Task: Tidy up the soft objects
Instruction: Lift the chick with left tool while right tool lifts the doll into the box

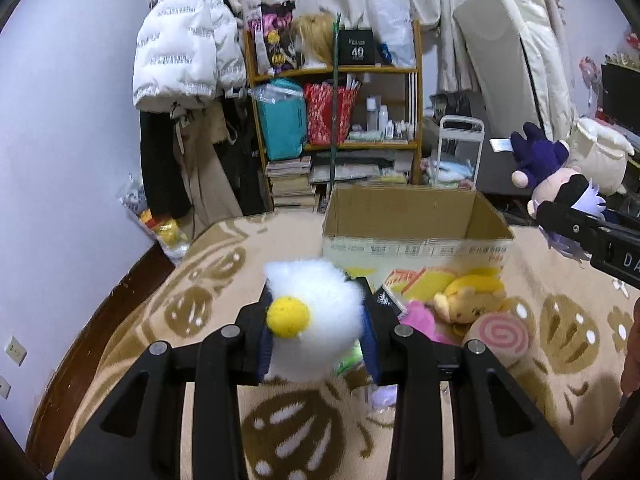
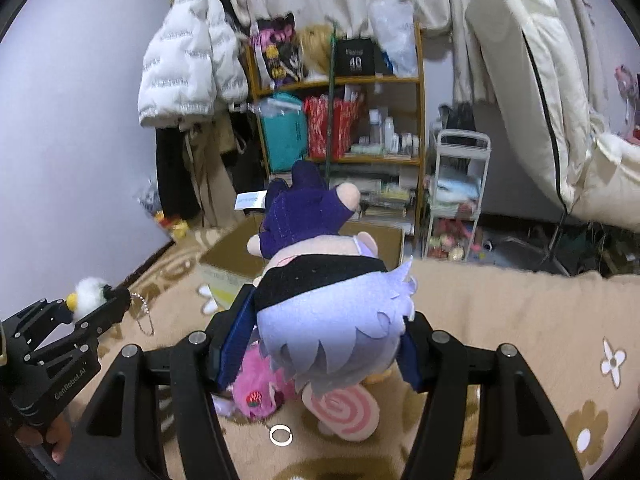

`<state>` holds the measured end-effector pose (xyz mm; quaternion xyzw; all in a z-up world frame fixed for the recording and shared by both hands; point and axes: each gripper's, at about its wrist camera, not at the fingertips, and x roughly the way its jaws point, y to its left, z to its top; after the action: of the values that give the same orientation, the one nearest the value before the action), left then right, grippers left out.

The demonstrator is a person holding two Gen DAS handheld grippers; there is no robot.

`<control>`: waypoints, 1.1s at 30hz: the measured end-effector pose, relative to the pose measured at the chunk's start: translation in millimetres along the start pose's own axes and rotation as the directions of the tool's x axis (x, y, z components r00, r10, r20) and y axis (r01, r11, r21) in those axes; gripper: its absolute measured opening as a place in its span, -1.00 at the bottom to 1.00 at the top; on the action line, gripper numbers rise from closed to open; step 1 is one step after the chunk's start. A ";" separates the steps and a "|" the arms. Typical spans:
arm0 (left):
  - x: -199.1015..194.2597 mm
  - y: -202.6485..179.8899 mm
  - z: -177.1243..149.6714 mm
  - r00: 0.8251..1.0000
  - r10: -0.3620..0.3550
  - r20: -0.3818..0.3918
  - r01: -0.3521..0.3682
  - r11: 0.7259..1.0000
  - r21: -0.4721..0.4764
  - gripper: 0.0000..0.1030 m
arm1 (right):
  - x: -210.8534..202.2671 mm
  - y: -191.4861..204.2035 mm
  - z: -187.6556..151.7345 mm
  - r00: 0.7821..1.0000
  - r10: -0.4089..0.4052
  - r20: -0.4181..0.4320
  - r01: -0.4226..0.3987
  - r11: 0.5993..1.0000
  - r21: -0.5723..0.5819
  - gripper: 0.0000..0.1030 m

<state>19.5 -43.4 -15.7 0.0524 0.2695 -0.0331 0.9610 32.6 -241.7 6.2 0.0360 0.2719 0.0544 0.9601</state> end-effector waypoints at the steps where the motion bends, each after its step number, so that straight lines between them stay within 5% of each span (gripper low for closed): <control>1: -1.9 -0.9 4.3 1.000 -0.003 0.019 0.003 1.000 0.002 -0.34 | -1.6 0.7 2.3 1.000 0.000 0.014 0.000 1.000 -0.003 0.28; 6: -12.8 0.4 23.5 0.991 -0.002 0.132 0.006 1.000 -0.031 -0.34 | -1.2 3.9 15.6 0.999 0.000 0.054 0.001 1.000 -0.019 0.28; 18: 29.1 -10.7 79.5 0.979 -0.023 0.200 0.015 0.999 0.043 -0.33 | 26.2 -8.0 50.0 0.996 0.000 0.088 0.004 0.999 -0.043 0.28; 26: 77.6 -24.3 89.9 0.984 -0.053 0.167 0.045 0.998 0.052 -0.32 | 57.1 -26.1 51.9 0.999 0.006 0.053 -0.005 1.000 -0.019 0.28; 33: 122.3 -31.0 79.4 0.993 -0.096 0.065 0.092 0.994 0.062 -0.32 | 83.5 -36.4 39.3 1.000 0.011 0.008 -0.010 1.000 -0.009 0.28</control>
<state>161.8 -87.9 -14.6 0.0667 0.2377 -0.0882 0.9650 127.1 -269.0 -7.3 0.0335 0.2676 0.0605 0.9610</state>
